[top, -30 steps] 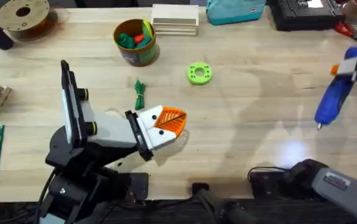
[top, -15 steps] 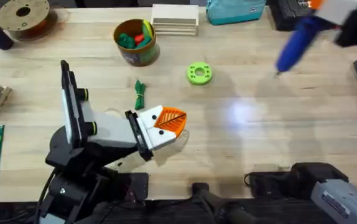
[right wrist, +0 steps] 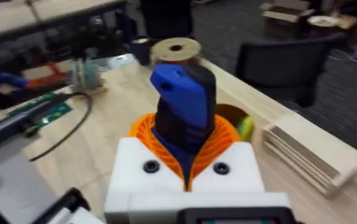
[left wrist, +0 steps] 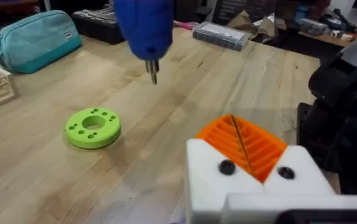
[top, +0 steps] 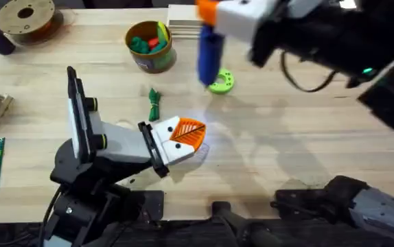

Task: Pick up the gripper from the table and insert it into the empty holder that is missing its gripper. Then pick up a screw, insert it into the mounting hole, and use the screwdriver to tighten it. Finally, clean up the table by picking up the vegetable and placing it into the bucket.

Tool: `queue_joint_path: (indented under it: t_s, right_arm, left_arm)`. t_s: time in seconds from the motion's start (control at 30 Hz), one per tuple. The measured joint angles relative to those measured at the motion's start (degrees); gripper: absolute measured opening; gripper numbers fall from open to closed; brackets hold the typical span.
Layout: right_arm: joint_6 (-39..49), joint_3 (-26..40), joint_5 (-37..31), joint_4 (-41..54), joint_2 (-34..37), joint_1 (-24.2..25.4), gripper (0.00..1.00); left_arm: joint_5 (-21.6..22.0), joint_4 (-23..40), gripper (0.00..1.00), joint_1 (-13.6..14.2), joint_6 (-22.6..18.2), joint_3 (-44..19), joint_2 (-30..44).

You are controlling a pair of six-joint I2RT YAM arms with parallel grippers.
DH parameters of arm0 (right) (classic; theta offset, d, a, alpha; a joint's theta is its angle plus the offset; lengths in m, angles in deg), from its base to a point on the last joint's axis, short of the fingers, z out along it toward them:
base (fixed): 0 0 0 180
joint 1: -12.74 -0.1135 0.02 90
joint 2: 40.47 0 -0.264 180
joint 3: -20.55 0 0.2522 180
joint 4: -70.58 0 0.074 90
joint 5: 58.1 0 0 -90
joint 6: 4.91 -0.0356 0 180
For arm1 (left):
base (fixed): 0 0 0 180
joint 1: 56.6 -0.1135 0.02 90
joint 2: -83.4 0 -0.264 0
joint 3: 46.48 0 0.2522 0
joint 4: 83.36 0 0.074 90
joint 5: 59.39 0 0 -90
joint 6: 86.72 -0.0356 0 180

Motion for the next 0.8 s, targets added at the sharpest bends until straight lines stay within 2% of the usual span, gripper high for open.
queue_joint_path:
  t_s: [0.2, 0.37, 0.8]
  right_arm:
    - [-0.97, -0.24, 0.19, -6.61, 1.50, -8.15, 0.029]
    - [-1.06, -0.24, 0.34, -8.04, 1.52, -12.42, 0.029]
    - [-1.43, -0.26, 2.04, -7.99, 2.27, -15.77, 0.029]
  left_arm:
    - [0.00, 0.00, 0.004, 0.00, 0.00, 0.00, 0.00]
    - [0.00, -0.01, 0.004, 0.00, 0.00, 0.00, 0.00]
    - [0.00, -0.02, 0.004, 0.00, 0.00, 0.00, 0.00]
